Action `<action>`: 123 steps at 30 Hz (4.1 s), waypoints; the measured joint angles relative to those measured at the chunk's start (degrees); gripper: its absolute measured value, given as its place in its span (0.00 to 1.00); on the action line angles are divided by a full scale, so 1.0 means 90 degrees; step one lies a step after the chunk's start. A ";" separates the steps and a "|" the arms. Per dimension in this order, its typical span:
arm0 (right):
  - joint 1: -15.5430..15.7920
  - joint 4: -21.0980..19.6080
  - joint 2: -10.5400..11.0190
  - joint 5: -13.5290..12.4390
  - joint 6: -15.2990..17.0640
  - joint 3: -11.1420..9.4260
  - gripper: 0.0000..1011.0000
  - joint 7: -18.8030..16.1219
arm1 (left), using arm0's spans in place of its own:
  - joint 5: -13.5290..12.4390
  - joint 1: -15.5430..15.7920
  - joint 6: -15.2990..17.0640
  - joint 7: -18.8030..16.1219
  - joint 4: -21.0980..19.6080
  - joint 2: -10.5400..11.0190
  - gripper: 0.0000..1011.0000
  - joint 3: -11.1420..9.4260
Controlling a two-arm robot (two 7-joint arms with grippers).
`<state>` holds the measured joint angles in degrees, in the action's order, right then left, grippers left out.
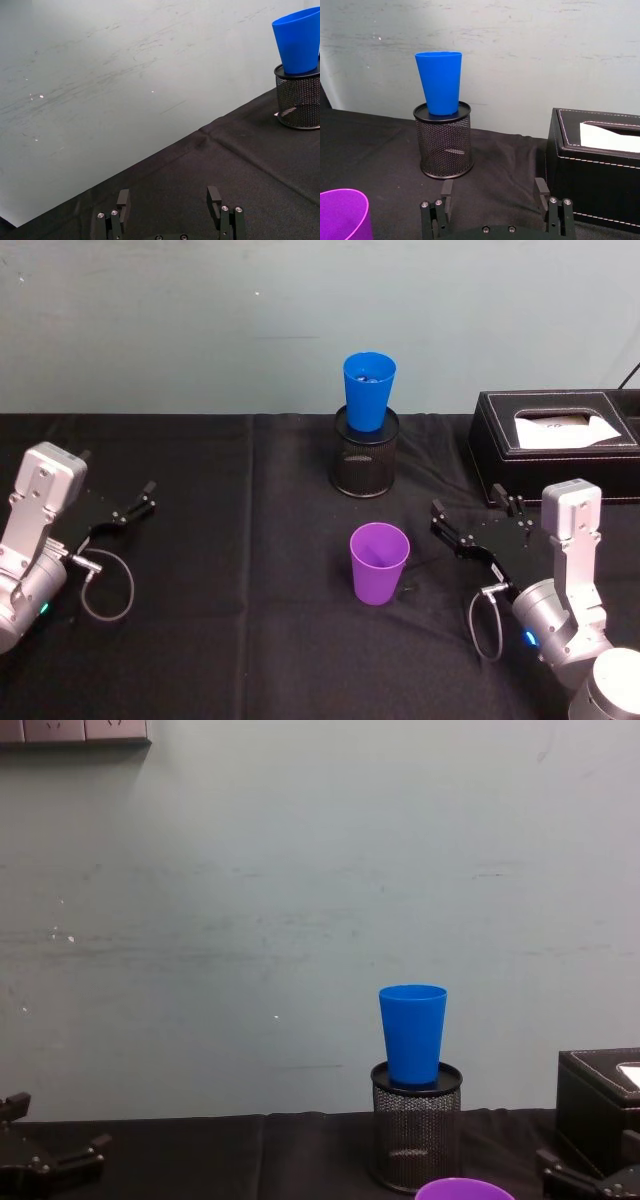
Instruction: Pick up one cup with a gripper and tap it against the other cup.
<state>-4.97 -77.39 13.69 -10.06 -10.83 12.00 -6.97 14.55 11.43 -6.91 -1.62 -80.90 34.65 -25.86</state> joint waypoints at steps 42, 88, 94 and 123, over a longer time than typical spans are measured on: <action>0.0041 -0.0035 -0.0011 -0.0016 -0.0063 -0.0047 0.99 -0.0077 | 0.0000 0.0000 0.0000 0.0000 0.0000 0.0000 0.99 0.0000; 0.0585 -0.0339 0.0708 -0.0716 -0.0824 0.0588 0.99 -0.2333 | 0.0000 0.0000 0.0000 0.0000 0.0000 0.0000 0.99 0.0000; 0.0328 -0.0130 0.0581 -0.0565 -0.0769 0.0692 0.99 -0.2213 | 0.0000 0.0000 0.0000 0.0000 0.0000 0.0000 0.99 0.0000; -0.0265 0.0511 0.0134 -0.0384 -0.0695 0.0861 0.99 -0.2005 | 0.0000 0.0000 0.0000 0.0000 0.0000 0.0000 0.99 0.0000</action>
<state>-7.36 -72.79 14.90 -13.52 -17.08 19.75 -25.01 14.55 11.43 -6.91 -1.62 -80.90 34.64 -25.86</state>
